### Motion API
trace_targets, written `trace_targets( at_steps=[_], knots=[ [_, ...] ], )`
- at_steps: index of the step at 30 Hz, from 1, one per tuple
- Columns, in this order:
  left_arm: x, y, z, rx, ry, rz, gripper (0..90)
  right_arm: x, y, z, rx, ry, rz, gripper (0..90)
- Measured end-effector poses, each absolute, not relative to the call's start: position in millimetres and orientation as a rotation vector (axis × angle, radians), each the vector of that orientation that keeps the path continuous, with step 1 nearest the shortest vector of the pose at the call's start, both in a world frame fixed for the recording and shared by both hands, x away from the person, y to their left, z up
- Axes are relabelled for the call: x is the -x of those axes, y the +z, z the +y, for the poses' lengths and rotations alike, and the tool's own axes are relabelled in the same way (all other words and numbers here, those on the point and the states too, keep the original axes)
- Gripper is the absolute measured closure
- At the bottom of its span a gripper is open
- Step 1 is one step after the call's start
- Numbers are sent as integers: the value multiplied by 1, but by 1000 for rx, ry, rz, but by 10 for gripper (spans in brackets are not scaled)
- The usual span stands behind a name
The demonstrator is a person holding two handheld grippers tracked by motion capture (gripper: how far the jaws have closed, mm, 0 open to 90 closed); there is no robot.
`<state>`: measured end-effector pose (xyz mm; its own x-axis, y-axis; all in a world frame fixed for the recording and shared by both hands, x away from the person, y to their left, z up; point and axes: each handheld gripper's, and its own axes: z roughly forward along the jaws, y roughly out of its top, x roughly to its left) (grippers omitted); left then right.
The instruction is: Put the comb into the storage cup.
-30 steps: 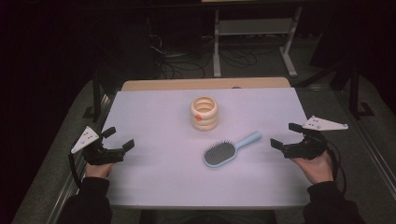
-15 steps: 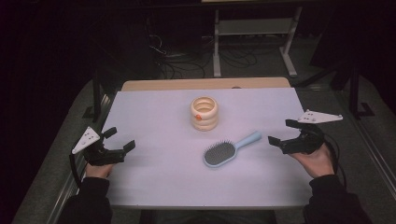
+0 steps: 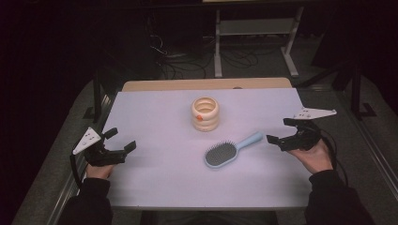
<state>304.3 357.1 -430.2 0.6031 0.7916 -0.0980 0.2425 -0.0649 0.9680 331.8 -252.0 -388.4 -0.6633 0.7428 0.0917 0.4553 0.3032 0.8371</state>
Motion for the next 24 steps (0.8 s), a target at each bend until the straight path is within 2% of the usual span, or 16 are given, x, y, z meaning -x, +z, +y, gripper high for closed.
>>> trace_targets(
  at_steps=[24],
  knots=[
    [-305,-431,356,-1619,558,880,0,-358,-372,-237,-1049,1224,2361,14]
  ],
)
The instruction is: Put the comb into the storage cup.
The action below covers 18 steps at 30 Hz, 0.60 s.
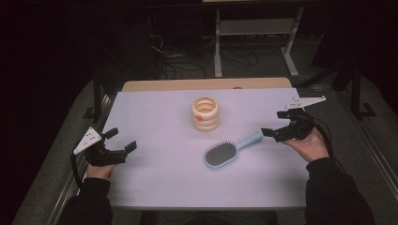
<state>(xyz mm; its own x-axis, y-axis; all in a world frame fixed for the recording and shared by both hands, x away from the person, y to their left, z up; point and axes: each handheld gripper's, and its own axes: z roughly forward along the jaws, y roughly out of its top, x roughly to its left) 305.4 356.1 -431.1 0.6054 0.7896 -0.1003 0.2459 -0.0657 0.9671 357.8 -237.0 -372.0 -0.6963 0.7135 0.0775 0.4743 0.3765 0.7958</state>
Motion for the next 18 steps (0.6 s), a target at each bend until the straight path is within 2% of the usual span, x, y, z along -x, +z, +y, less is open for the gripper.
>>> trace_targets(
  at_steps=[12,13,15,18],
  knots=[
    [-305,-431,355,-1619,555,877,0,-369,-371,-225,-1038,1181,2403,28],
    [-305,-431,356,-1618,556,875,0,-372,-372,-223,-1034,1181,2417,94],
    [-305,-431,356,-1617,555,875,0,-374,-373,-223,-1033,1172,2418,139],
    [-305,-431,356,-1617,555,874,0,-378,-376,-222,-1044,1167,2419,154]
  ],
)
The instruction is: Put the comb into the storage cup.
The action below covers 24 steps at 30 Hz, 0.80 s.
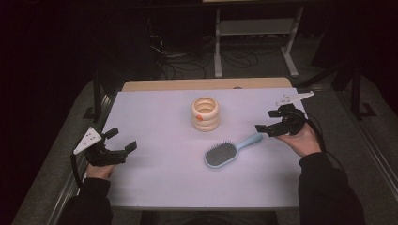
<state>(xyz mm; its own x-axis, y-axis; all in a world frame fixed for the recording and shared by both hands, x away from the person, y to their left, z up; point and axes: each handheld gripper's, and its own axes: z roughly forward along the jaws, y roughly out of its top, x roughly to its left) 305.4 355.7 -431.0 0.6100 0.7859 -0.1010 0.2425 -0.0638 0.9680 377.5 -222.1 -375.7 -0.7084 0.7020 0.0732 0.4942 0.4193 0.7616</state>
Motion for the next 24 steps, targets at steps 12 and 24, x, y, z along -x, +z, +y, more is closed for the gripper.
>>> trace_targets(
  at_steps=[12,24],
  knots=[
    [-306,-431,355,-1618,554,871,0,-389,-379,-220,-1013,1171,2441,367],
    [-306,-431,355,-1618,552,867,0,-403,-387,-221,-1087,1130,2456,750]
  ],
)
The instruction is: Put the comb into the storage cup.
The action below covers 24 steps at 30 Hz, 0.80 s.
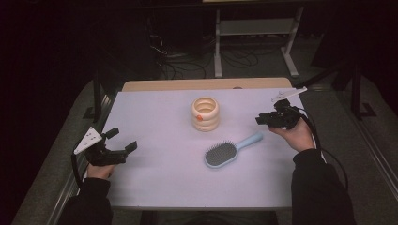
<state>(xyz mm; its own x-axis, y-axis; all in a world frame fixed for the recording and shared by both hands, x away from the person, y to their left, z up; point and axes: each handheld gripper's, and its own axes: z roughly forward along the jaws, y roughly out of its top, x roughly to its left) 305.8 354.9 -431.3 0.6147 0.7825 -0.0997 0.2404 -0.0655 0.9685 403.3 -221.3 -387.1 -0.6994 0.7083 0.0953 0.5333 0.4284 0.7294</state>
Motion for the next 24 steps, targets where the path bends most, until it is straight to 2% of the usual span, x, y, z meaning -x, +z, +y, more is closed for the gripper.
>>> trace_targets(
  at_steps=[4,24],
  knots=[
    [-306,-431,355,-1624,553,864,0,-406,-389,-222,-1080,1120,2464,867],
    [-306,-431,355,-1620,547,856,0,-427,-423,-209,-1127,1000,2519,888]
  ],
)
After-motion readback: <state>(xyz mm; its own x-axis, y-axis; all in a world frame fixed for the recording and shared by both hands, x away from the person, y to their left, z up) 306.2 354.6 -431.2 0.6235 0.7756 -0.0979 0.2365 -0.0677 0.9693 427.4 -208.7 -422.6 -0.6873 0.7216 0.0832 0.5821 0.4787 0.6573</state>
